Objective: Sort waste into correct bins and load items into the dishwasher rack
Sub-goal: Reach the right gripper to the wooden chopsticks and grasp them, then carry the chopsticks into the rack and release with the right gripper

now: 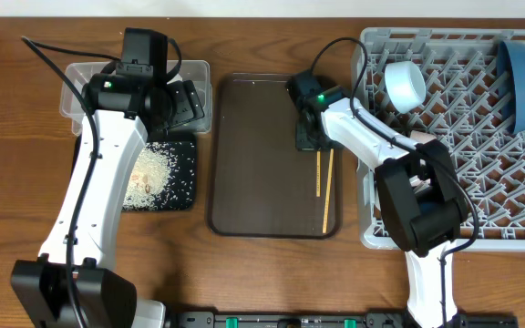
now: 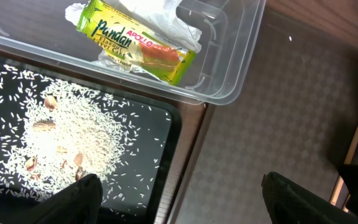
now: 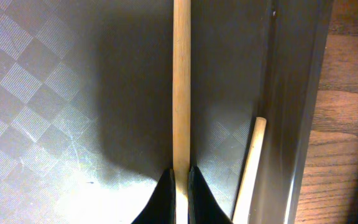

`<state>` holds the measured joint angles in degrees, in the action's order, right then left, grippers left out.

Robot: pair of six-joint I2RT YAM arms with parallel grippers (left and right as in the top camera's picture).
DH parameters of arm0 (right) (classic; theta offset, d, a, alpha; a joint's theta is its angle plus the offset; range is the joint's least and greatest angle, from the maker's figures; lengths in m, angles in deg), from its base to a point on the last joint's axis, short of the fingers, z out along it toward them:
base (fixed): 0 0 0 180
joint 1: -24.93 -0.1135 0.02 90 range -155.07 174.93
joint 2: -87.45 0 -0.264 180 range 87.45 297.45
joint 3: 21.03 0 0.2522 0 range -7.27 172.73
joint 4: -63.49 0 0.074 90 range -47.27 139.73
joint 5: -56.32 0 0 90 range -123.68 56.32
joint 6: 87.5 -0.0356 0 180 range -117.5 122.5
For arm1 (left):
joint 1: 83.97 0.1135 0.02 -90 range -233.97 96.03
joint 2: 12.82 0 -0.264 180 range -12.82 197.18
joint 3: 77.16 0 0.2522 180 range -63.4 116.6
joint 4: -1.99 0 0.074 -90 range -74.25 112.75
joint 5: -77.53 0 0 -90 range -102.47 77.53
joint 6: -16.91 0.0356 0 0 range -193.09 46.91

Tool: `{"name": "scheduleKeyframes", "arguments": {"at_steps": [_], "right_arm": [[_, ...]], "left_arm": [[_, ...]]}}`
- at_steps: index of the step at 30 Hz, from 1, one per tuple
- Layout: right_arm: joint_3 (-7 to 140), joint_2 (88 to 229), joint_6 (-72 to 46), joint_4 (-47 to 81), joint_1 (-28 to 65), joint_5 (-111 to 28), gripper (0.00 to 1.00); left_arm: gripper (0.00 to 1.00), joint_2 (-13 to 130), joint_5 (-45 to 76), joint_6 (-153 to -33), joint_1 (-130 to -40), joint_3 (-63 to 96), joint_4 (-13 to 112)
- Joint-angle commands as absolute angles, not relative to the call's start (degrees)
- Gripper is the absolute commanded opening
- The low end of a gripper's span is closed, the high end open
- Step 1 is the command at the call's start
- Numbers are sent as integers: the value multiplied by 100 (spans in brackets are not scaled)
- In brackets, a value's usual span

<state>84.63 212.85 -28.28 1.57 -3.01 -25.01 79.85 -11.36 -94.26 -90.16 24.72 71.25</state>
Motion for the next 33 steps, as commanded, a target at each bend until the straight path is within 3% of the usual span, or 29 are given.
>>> {"name": "scheduleKeyframes", "arguments": {"at_steps": [1, 9, 20, 26, 33], "right_arm": [[8312, 21296, -2828, 130, -376, -2624, 1], [8716, 21088, -2057, -149, -336, -2667, 1], [9422, 19473, -367, -611, -63, -2366, 1], [9422, 18778, -26, -814, 547, -1277, 1], [9414, 18784, 796, -967, 1672, -1314, 1]], "left_arm": [[85, 7912, -1189, -9419, -8999, 2566, 7143], [85, 7912, -1189, -9419, -8999, 2566, 7143], [85, 7912, -1189, -9419, -8999, 2566, 7143], [85, 7912, -1189, -9419, -8999, 2566, 7143], [85, 7912, -1189, -9419, -8999, 2566, 7143]]}}
